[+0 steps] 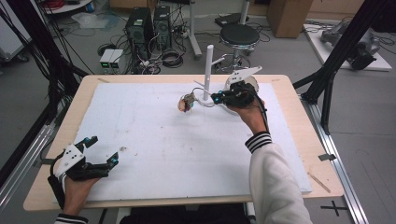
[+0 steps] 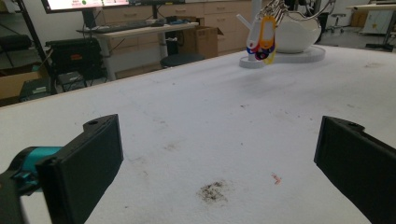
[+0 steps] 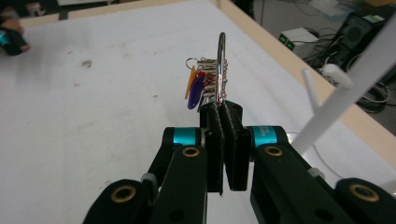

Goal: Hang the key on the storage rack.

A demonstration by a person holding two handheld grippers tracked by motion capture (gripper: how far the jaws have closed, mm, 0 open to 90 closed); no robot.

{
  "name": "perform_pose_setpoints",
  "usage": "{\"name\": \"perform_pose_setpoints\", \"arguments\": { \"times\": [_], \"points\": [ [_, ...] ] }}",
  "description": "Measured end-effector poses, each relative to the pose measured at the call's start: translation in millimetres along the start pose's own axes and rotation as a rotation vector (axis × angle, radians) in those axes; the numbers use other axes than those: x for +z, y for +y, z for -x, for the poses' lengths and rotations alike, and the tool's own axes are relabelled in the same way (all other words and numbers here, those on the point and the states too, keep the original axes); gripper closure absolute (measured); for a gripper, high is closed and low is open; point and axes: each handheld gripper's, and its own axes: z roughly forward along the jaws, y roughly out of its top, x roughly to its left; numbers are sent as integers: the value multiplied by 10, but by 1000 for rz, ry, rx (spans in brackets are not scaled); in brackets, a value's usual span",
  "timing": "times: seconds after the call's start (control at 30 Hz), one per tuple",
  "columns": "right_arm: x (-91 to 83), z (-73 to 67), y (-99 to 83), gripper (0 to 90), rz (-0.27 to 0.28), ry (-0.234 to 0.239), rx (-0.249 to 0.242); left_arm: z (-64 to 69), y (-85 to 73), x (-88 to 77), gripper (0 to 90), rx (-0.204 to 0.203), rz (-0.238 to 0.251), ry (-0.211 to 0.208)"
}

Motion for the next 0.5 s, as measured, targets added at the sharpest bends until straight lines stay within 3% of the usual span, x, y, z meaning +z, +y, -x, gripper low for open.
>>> {"name": "perform_pose_setpoints", "arguments": {
  "times": [0.3,0.5],
  "points": [
    [24,154,-37,889,45,-33,49,0,0,1,17,0,1,1],
    [55,232,-50,889,30,-52,87,0,-1,2,17,-2,1,1]
  ]
}}
